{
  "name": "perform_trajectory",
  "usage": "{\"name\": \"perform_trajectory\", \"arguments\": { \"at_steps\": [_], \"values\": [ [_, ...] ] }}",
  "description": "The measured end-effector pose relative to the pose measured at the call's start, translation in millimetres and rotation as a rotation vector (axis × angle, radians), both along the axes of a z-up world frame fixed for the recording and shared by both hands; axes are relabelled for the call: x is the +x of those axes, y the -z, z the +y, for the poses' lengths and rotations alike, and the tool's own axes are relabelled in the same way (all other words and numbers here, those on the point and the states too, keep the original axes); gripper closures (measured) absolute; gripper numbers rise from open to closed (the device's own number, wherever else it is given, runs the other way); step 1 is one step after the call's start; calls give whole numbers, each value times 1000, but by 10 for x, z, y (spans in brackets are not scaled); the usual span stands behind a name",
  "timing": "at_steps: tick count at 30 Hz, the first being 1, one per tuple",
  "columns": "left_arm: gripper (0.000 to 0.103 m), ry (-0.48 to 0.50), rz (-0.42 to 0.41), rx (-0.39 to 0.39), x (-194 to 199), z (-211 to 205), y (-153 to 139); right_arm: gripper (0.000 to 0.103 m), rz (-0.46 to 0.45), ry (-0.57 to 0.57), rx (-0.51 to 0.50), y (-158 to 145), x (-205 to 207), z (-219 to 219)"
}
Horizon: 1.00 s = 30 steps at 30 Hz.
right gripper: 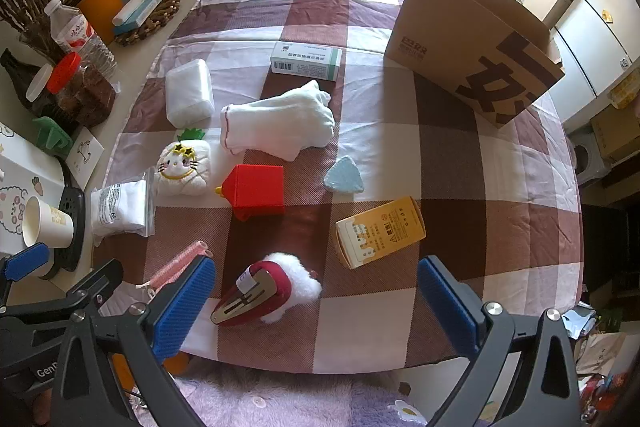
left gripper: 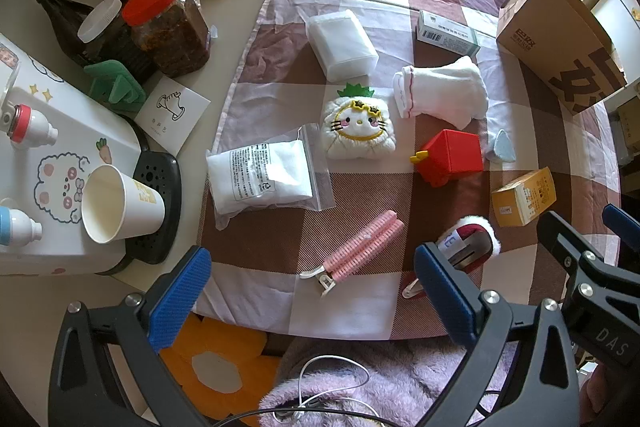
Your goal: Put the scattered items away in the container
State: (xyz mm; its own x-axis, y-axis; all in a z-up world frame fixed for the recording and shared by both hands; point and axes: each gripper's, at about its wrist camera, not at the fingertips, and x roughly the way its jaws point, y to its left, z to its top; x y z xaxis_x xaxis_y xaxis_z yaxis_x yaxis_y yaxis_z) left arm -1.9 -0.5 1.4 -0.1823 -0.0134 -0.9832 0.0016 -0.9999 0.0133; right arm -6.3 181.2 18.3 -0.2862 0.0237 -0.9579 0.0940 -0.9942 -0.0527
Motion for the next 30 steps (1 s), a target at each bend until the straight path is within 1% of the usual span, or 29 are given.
{"name": "perform_trajectory", "arguments": {
  "at_steps": [30],
  "values": [
    [1,1,6,-5,-17,-19,-19,0,13,-6,2,-21,-2,3]
  ]
}}
